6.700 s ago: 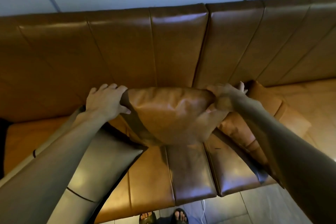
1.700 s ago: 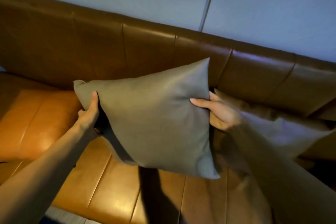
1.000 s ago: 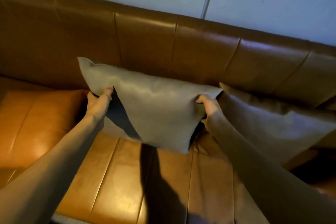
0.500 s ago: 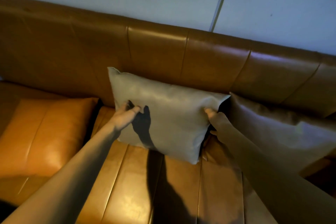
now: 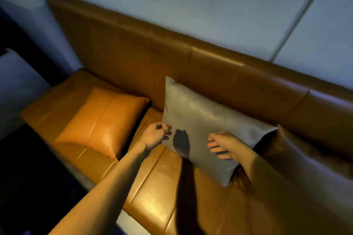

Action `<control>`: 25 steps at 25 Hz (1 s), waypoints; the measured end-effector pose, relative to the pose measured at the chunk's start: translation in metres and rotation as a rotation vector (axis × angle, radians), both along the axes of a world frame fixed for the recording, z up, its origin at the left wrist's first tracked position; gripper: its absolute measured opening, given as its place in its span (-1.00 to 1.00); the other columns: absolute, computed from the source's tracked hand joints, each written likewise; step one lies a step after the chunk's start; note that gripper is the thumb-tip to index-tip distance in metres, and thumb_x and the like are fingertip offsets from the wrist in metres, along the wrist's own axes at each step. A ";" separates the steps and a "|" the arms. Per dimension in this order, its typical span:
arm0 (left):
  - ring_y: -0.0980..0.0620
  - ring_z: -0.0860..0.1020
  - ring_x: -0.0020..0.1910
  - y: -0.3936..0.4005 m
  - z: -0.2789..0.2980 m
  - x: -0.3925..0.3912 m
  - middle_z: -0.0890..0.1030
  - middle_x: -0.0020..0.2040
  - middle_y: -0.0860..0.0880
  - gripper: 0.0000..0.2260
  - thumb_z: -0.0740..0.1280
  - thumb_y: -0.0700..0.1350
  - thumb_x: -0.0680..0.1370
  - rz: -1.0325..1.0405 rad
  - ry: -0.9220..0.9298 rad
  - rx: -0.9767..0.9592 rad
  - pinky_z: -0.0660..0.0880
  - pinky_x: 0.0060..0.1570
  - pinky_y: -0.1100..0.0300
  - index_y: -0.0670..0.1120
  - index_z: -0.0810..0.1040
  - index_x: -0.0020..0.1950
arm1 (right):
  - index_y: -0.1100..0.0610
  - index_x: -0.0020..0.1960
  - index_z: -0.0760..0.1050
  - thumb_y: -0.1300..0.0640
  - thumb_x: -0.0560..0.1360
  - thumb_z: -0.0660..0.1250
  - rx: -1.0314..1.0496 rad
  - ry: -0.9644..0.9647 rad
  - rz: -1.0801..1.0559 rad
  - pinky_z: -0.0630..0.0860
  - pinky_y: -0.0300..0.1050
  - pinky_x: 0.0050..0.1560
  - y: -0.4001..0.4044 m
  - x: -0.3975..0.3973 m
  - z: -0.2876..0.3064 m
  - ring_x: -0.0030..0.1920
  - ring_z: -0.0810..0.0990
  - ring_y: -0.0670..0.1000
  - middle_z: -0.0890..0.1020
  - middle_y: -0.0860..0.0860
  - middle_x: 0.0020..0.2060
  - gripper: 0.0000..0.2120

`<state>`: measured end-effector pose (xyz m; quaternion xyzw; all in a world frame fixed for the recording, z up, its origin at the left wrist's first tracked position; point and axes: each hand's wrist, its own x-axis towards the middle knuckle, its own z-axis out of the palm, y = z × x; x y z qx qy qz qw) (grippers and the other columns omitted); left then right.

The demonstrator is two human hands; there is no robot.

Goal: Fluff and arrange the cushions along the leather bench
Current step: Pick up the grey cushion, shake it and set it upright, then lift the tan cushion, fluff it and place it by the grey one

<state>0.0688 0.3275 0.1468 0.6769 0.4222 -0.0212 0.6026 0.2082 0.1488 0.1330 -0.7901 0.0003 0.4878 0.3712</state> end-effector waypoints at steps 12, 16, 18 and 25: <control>0.08 0.47 -0.25 0.199 -0.056 -0.121 0.54 -0.12 -0.08 -0.84 0.15 -0.18 0.66 0.149 0.120 0.112 0.39 -0.38 0.38 -0.20 0.50 0.08 | 0.05 0.27 0.40 -0.03 0.62 0.14 0.056 0.001 0.406 0.45 -0.10 -0.09 0.233 -0.093 -0.052 -0.05 0.57 -0.03 0.59 0.02 0.03 -0.73; -0.03 0.49 -0.17 0.255 -0.125 -0.157 0.55 -0.19 -0.10 -0.89 0.21 -0.21 0.61 0.182 0.236 0.112 0.34 -0.35 0.22 -0.17 0.51 -0.04 | 0.08 0.23 0.43 0.01 0.64 0.14 -0.012 0.022 0.440 0.43 -0.01 0.16 0.297 -0.116 -0.096 0.09 0.56 0.07 0.59 0.13 0.16 -0.76; -0.03 0.45 -0.11 0.289 -0.156 -0.169 0.52 -0.24 -0.07 -0.94 0.23 -0.26 0.58 0.238 0.271 0.111 0.33 -0.30 0.14 -0.17 0.49 -0.06 | 0.08 0.17 0.47 0.02 0.62 0.19 -0.012 -0.003 0.465 0.50 0.00 0.11 0.321 -0.122 -0.124 0.14 0.58 0.12 0.59 0.17 0.22 -0.79; -0.22 0.51 0.15 0.400 -0.232 -0.175 0.51 0.15 -0.16 -0.68 0.29 0.15 0.54 0.185 0.484 0.302 0.49 0.13 0.01 -0.06 0.48 0.14 | 0.16 0.52 0.13 0.01 0.54 0.34 -0.129 -0.057 0.176 0.40 0.07 0.35 0.404 -0.142 -0.197 0.40 0.36 0.21 0.30 0.17 0.45 -0.34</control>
